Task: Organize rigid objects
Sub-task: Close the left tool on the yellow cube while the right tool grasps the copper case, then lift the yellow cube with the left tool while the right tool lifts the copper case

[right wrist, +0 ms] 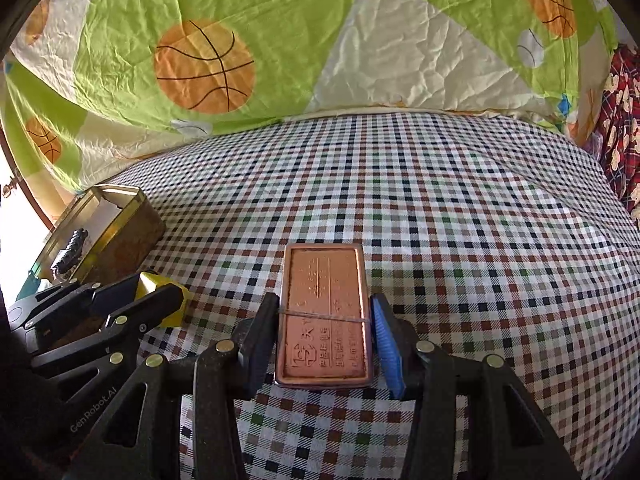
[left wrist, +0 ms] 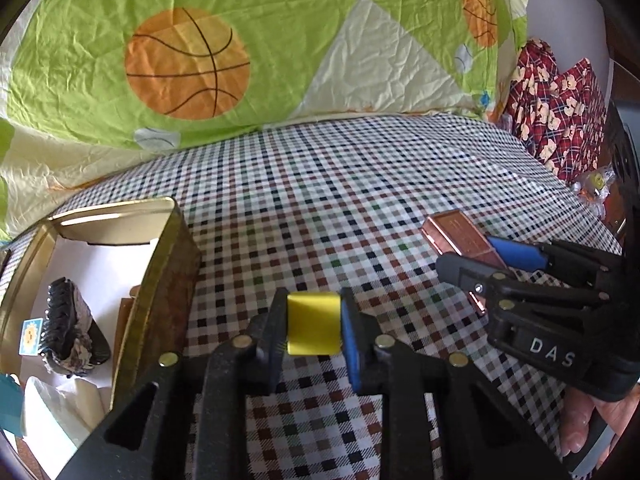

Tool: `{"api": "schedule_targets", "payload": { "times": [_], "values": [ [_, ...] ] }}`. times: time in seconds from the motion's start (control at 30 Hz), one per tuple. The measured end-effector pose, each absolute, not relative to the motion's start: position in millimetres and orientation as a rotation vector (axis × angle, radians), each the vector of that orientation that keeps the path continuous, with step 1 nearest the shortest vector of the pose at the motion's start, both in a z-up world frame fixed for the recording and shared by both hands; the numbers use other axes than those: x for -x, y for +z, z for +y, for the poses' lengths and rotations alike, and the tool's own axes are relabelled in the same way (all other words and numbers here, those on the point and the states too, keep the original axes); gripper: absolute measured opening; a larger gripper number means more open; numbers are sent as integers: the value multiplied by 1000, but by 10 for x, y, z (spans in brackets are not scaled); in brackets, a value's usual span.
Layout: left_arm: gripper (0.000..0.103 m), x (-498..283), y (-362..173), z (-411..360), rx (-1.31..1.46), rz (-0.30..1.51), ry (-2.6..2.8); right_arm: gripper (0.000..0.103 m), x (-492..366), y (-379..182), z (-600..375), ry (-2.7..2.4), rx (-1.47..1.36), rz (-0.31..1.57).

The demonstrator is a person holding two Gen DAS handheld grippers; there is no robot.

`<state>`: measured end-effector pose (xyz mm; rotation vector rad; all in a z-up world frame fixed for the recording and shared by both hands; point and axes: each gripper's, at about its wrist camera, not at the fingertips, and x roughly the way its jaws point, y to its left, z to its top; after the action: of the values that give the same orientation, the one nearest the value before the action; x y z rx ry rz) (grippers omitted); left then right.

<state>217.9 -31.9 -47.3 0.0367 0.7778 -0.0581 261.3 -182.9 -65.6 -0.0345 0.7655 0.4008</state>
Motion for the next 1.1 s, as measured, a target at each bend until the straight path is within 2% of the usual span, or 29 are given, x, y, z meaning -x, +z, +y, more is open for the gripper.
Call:
{"api": "schedule_targets", "payload": {
  "times": [0.83, 1.1],
  "values": [
    [24, -1762, -203, -300, -41, 527, 17, 49, -2253, -411, -1799, 378, 80, 534],
    [24, -1699, -168, -278, -29, 495, 22, 49, -2210, -385, -1800, 371, 76, 503]
  ]
}}
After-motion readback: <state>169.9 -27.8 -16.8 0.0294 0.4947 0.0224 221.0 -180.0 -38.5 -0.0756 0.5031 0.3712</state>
